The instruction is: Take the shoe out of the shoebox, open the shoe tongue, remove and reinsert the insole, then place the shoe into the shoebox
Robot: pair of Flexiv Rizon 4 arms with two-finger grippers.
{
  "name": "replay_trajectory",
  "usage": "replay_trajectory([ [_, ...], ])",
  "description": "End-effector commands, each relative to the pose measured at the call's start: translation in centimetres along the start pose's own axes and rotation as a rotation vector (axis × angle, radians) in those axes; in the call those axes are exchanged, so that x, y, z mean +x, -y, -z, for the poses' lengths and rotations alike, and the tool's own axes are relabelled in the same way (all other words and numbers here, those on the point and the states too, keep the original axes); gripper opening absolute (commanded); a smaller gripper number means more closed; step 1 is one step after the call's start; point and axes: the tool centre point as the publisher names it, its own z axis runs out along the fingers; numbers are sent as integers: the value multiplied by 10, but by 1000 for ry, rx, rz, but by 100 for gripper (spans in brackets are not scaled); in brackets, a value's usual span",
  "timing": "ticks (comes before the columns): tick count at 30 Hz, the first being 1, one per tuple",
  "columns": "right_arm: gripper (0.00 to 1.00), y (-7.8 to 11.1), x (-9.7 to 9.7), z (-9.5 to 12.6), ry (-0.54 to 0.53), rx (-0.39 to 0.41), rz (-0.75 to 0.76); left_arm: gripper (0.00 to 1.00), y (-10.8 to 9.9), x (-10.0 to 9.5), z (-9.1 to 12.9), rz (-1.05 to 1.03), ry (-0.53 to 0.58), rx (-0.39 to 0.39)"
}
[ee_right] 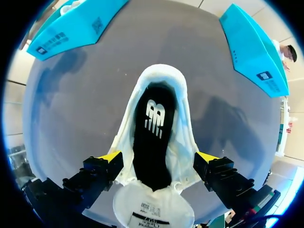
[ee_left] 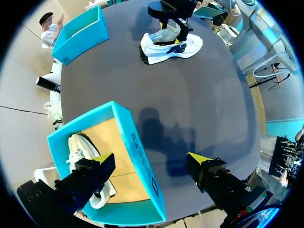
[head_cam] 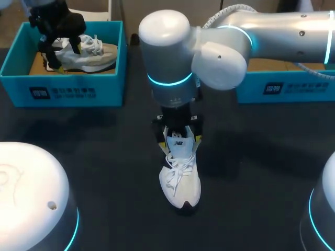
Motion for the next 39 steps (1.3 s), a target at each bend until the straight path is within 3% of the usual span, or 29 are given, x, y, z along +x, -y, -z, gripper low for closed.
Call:
replay_trajectory([
  [1,100,11,-1,10,13,-18,-10,100,0,0,0,-1,0,-1],
  [10,100,36,1,21,2,-27,-61,100,0,0,0,-1,0,-1],
  [20,100,74,0,33,-12,16,-144,100,0,0,0,-1,0,-1],
  [31,100,103,21,54,-12,15,-148,100,0,0,0,-1,0,-1],
  [34,77,109,20,57,-22,-1,-149,100,0,0,0,-1,0,-1],
  [35,50,109,21,58,-18,3,-150,100,0,0,0,-1,0,-1],
  [39,42,108,25,58,-27,7,-125,100,0,0,0,-1,0,-1],
])
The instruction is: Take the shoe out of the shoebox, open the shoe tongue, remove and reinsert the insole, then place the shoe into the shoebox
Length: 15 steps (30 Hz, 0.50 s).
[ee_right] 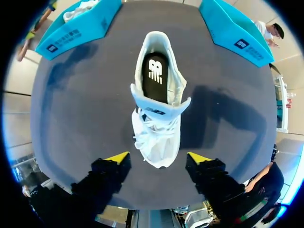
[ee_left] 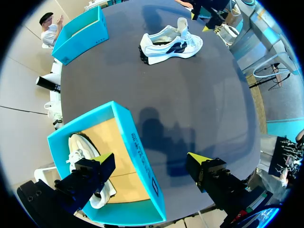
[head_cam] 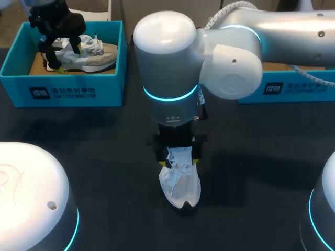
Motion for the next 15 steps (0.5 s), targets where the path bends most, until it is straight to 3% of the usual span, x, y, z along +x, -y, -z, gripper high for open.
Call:
replay_trajectory([
  [1,42,6,7,-1,9,-22,0,100,0,0,0,-1,0,-1],
  [4,42,5,4,-2,10,-52,-12,100,0,0,0,-1,0,-1],
  [6,36,0,4,-3,4,-70,2,100,0,0,0,-1,0,-1],
  [15,38,-46,12,-13,-31,-107,112,100,0,0,0,-1,0,-1],
])
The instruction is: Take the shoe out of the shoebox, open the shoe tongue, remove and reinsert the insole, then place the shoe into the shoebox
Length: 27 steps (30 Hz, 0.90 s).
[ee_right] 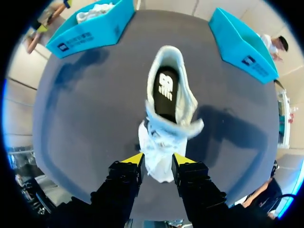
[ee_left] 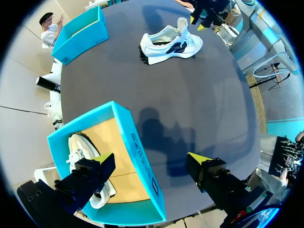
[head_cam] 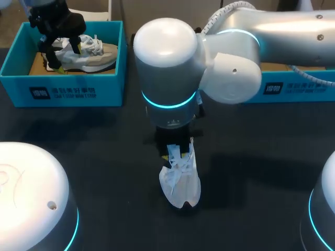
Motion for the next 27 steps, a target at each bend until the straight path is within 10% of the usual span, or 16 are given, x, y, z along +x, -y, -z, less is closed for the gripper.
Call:
replay_trajectory([
  [1,39,-20,-2,-13,-7,14,12,100,0,0,0,-1,0,-1],
  [27,37,-70,-19,-50,-22,37,90,100,0,0,0,-1,0,-1],
])
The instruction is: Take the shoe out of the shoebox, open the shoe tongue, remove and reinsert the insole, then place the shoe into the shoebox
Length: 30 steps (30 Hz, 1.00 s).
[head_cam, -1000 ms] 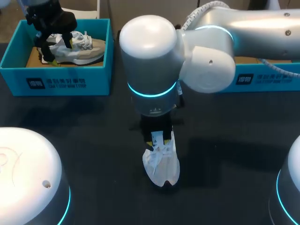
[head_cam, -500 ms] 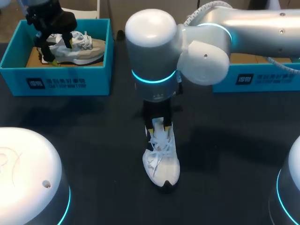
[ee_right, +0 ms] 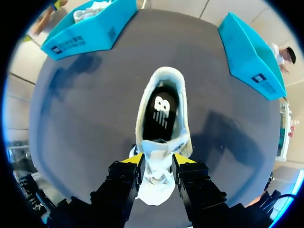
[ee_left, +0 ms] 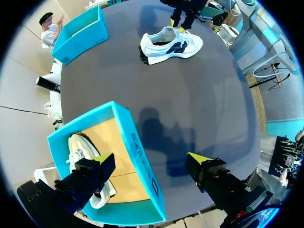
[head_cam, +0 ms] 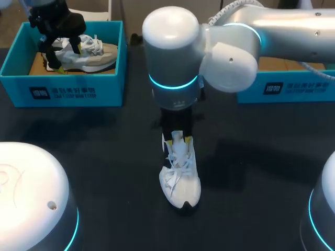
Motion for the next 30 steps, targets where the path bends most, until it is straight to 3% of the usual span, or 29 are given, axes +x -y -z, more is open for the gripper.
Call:
replay_trajectory([
  [1,37,-16,0,-23,-25,20,28,100,0,0,0,-1,0,-1],
  [5,37,-25,-4,-35,-52,42,42,100,0,0,0,-1,0,-1],
  [11,36,-22,-8,5,0,0,104,100,0,0,0,-1,0,-1],
  [14,40,-25,-11,20,-2,-8,221,100,0,0,0,-1,0,-1],
  [21,49,-41,-20,39,-60,-3,666,100,0,0,0,-1,0,-1],
  [22,55,-43,-21,40,-46,7,693,100,0,0,0,-1,0,-1],
  [23,67,-46,-22,42,-48,20,751,100,0,0,0,-1,0,-1],
  [24,92,-49,-22,43,-65,29,854,100,0,0,0,-1,0,-1],
  [25,100,-52,-22,44,-50,35,916,100,0,0,0,-1,0,-1],
  [30,100,-66,-20,36,-78,42,1152,100,0,0,0,-1,0,-1],
])
